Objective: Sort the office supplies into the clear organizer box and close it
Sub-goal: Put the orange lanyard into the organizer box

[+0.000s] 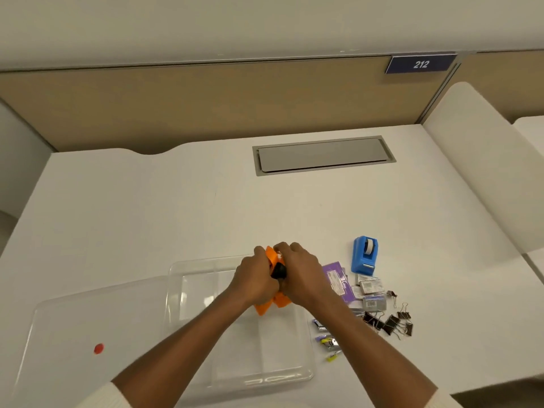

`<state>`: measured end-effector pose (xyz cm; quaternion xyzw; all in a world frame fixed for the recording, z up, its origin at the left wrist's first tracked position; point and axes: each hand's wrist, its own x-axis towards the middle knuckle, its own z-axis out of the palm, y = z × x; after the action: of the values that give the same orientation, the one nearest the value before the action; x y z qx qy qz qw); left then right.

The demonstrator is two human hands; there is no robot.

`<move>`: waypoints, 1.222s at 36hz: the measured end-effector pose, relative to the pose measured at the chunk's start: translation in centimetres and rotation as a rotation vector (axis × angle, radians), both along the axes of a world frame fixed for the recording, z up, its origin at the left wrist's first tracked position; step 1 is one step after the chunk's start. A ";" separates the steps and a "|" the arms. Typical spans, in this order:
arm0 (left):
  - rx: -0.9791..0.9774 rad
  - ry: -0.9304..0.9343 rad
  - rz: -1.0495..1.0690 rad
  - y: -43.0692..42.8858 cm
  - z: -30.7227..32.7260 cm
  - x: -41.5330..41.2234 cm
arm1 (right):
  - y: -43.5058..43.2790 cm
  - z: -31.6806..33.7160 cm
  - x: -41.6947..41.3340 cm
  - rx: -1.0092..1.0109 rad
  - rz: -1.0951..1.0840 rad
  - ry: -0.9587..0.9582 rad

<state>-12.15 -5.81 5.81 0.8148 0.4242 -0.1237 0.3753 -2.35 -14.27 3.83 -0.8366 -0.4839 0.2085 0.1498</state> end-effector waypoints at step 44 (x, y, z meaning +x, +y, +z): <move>0.422 -0.316 -0.487 0.6 -6.1 -4.2 | -4.6 -3.3 -1.4 0.072 0.198 -0.139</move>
<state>-16.31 -5.22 -0.27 0.9606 0.1708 0.0083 0.2192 -3.77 -18.91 0.53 -0.7911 -0.5808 0.1462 0.1245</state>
